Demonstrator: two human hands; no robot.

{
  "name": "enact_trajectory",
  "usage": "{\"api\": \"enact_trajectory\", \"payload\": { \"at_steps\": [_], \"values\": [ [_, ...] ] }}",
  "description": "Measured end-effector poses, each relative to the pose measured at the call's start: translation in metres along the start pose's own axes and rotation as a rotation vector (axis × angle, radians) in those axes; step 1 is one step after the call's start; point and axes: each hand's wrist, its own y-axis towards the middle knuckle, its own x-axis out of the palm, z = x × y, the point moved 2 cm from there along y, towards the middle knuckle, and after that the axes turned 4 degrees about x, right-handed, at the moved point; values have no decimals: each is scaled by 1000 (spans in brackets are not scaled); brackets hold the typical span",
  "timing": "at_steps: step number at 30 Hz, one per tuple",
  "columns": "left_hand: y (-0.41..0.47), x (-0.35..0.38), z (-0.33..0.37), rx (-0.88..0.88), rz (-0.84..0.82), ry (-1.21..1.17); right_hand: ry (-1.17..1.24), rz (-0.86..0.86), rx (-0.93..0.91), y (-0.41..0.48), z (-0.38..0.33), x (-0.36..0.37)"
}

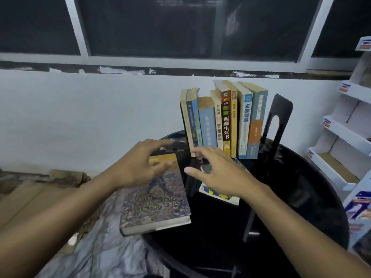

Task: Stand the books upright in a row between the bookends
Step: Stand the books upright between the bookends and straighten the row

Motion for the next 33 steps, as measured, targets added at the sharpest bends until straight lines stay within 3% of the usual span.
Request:
{"api": "enact_trajectory", "payload": {
  "at_steps": [6,12,24,28,33],
  "values": [
    [-52,0,-42,-163,-49,61,17,-177,40,12,-17,46],
    [-77,20,-63,-324,-126,-66,-10,-264,75,20,-24,63],
    [-87,27,-55,-351,13,-421,100,-107,11,17,-17,73],
    [-84,21,-45,-325,141,-603,138,5,-53,15,-21,64],
    [-79,9,-45,-241,312,-590,166,146,-164,21,-26,49]
  ]
}}
